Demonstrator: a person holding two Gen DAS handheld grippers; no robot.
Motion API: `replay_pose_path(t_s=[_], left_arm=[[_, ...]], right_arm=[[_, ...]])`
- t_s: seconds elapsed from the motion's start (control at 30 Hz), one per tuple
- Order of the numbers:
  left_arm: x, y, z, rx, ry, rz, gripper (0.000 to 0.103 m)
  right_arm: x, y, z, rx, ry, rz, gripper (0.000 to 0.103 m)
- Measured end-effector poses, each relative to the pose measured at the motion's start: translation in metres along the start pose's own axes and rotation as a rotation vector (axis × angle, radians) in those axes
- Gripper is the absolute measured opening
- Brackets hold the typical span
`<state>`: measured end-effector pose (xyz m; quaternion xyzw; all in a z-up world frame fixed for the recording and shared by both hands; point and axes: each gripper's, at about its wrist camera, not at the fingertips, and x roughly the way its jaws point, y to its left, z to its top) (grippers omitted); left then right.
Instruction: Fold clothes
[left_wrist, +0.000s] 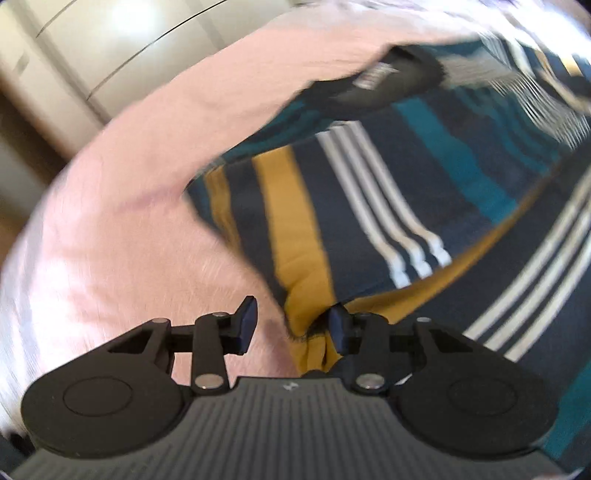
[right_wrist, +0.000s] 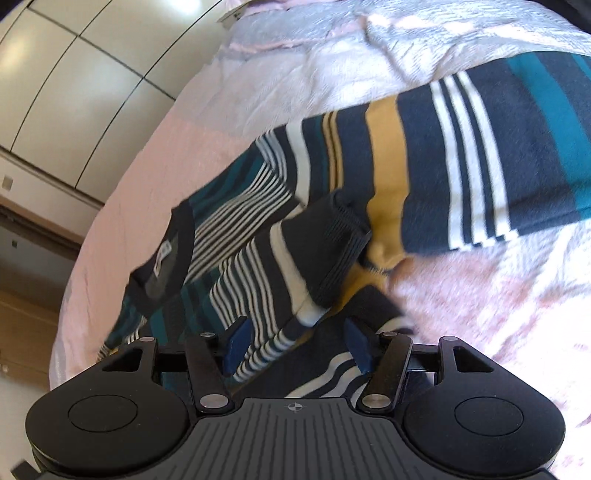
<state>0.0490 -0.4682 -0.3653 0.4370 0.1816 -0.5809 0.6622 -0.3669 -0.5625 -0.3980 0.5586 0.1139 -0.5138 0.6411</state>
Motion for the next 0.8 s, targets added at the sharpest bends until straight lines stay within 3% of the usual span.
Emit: replay_pose_path(t_s=[0.07,0.17,0.3,0.4,0.63,0.8], left_arm=[[-0.005,0.014,-0.006,-0.085,-0.020,-0.005,0.036],[-0.007,0.035,-0.017,-0.293,0.007,-0.013,0.032],[-0.004,0.043,-0.019,-0.340,0.002,-0.052,0.031],[0.000,0.052,-0.017,-0.386,0.017,-0.064,0.037],[-0.022,0.033,-0.018,-0.240,0.033,-0.062,0.038],[-0.052,0.022,-0.021,-0.180,0.021,-0.051,0.038]], right_arm=[[0.002,0.006,-0.006,-0.012,0.006,-0.006,0.060],[0.007,0.014,-0.012,-0.026,0.019,-0.010,0.060],[0.015,0.019,-0.020,-0.042,0.037,-0.018,0.060],[0.015,0.020,-0.022,-0.036,0.028,-0.023,0.060],[0.002,0.017,-0.019,-0.009,0.019,-0.017,0.060],[-0.012,0.023,-0.007,-0.060,-0.073,0.022,0.060]])
